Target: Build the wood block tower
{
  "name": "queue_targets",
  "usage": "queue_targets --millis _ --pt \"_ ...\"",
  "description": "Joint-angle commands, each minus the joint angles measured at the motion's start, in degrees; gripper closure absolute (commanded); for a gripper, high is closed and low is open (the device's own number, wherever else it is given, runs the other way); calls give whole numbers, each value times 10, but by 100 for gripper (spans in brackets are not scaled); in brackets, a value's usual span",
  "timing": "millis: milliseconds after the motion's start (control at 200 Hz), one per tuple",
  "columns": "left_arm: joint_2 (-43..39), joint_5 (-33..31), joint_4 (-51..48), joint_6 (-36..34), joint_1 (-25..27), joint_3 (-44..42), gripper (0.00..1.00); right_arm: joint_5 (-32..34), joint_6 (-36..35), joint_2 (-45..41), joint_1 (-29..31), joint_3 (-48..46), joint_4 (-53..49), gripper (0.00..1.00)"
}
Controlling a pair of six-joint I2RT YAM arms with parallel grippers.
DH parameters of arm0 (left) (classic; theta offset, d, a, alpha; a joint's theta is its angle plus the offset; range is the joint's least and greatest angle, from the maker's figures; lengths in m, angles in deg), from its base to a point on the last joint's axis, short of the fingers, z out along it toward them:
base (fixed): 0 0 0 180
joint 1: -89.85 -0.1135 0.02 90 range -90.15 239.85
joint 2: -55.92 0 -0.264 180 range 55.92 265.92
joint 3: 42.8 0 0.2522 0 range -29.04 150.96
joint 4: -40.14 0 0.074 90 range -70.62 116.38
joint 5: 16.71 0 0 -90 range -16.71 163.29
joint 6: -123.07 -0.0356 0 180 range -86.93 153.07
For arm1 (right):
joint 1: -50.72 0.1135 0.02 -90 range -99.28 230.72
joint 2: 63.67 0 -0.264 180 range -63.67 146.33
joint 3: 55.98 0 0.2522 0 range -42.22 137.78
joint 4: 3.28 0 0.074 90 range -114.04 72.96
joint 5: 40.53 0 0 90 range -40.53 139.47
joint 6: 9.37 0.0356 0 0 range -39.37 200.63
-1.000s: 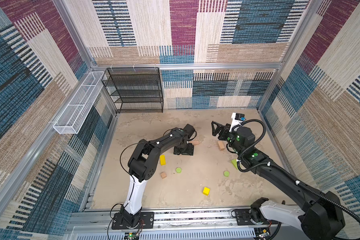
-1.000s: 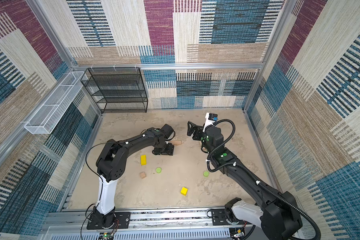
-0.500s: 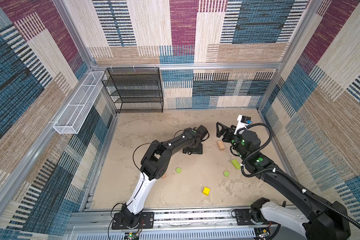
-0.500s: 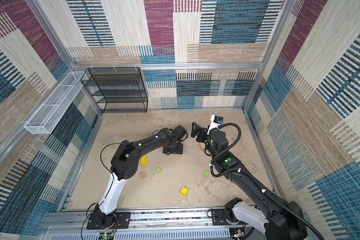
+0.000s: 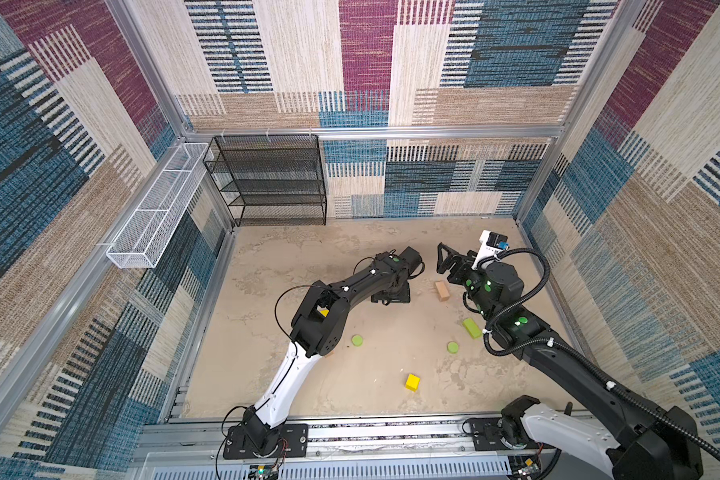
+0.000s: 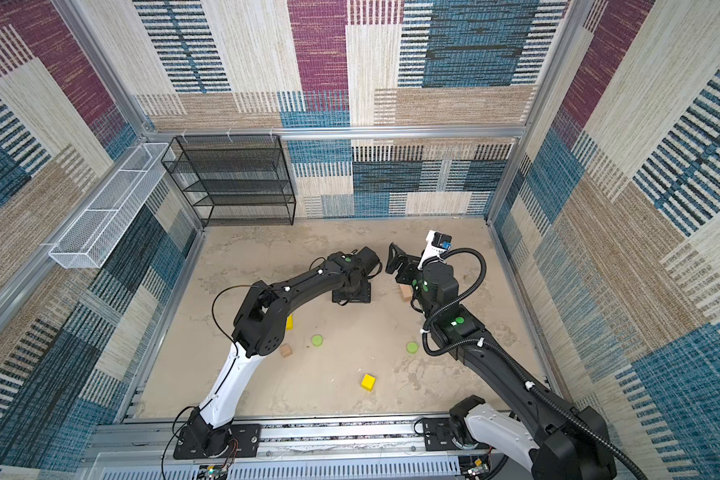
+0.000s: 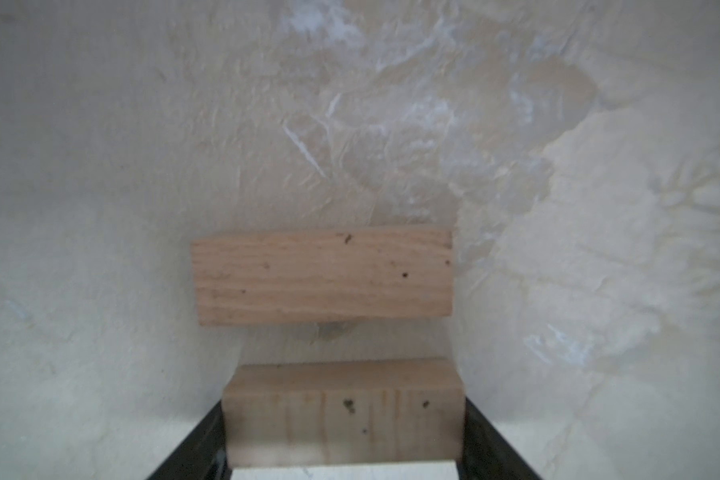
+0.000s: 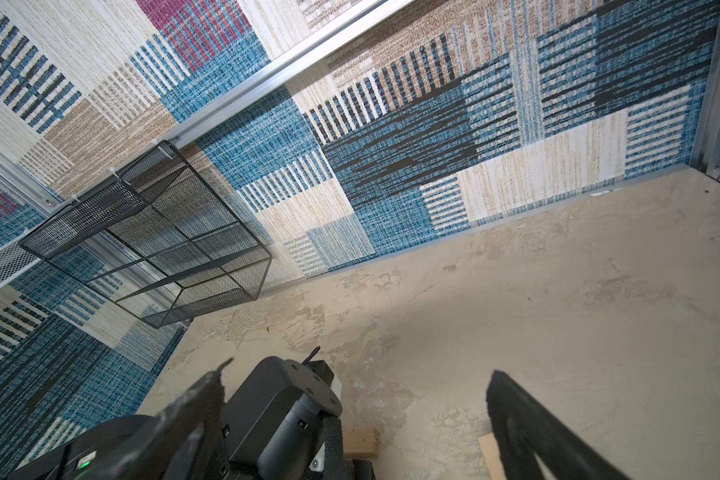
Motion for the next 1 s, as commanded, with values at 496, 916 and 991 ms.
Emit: queue_targets --millis 496,916,991 --pt "30 -55 -49 18 -11 12 39 24 4 -7 -3 -6 6 1" --pt "28 -54 -49 7 -19 8 32 21 5 -6 -5 -7 8 1" --pt "29 -50 -50 6 -19 9 29 20 5 -5 -5 -7 8 1"
